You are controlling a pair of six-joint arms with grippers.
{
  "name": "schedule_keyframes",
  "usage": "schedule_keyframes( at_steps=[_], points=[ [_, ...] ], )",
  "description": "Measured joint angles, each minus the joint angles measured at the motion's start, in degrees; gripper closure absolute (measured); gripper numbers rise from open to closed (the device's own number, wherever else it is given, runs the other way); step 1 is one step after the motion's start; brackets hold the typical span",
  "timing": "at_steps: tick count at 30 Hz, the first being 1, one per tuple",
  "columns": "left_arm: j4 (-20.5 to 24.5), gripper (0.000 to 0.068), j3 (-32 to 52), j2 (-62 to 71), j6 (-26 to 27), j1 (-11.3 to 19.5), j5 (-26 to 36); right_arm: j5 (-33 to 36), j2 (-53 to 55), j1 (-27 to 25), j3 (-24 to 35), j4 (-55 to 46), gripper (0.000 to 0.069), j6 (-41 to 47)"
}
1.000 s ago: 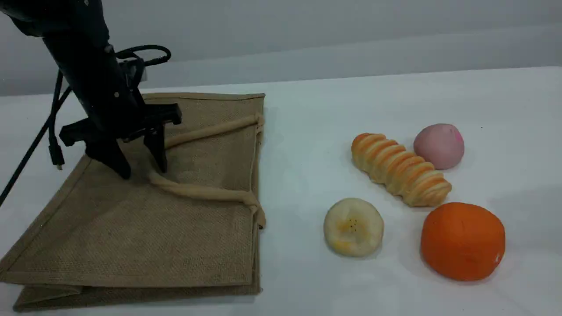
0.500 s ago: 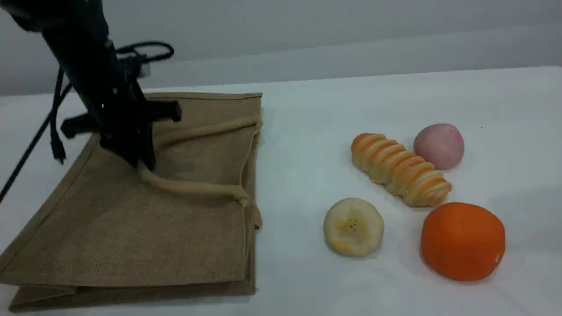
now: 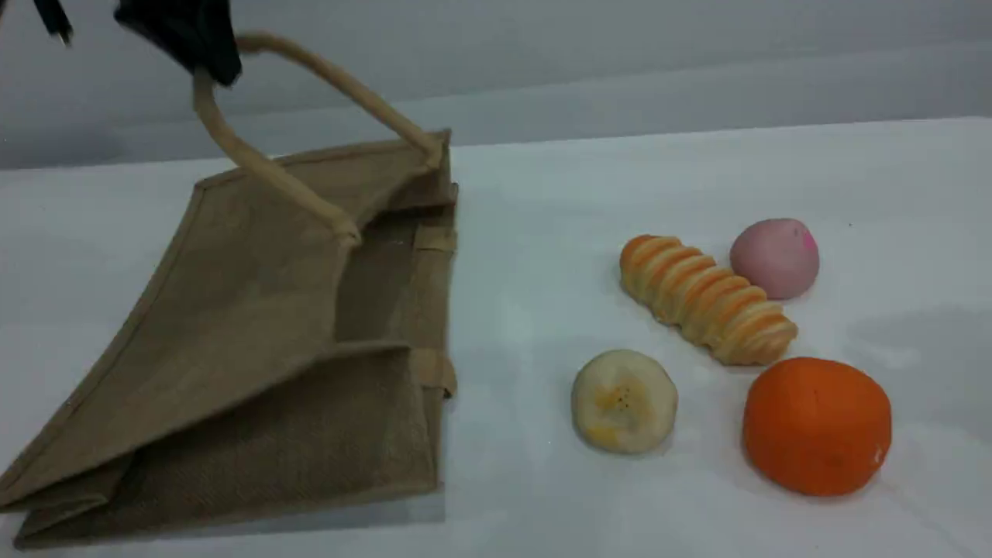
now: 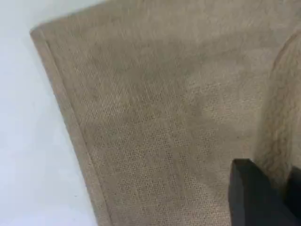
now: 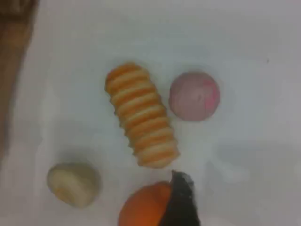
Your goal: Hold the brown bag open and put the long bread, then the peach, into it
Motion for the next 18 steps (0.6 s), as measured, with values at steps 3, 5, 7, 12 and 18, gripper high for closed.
schedule_keyframes(
  at_steps=[3, 5, 7, 12, 18],
  points=[
    [-1.65, 0.0583, -0.21, -1.69, 1.97, 0.0, 0.13, -0.43, 2.18, 0.0, 0.0, 1.11, 0.0172, -0.12],
    [-2.47, 0.0583, -0.26, -2.65, 3.66, 0.0, 0.19, -0.43, 3.75, 0.05, 0.0, 2.28, 0.0172, -1.39],
    [-3.58, 0.0583, -0.26, -3.3, 5.77, 0.0, 0.55, -0.43, 5.19, 0.05, 0.0, 3.59, 0.0172, -2.78],
    [-8.23, 0.0583, -0.28, -4.97, 11.51, 0.0, 1.81, -0.73, 8.6, 0.05, 0.0, 7.39, 0.0172, -7.1],
    [-15.03, 0.0583, -3.87, -6.09, 18.36, 0.0, 6.27, -0.48, 13.02, 0.66, 0.02, 12.43, 0.0172, -16.41]
  ],
)
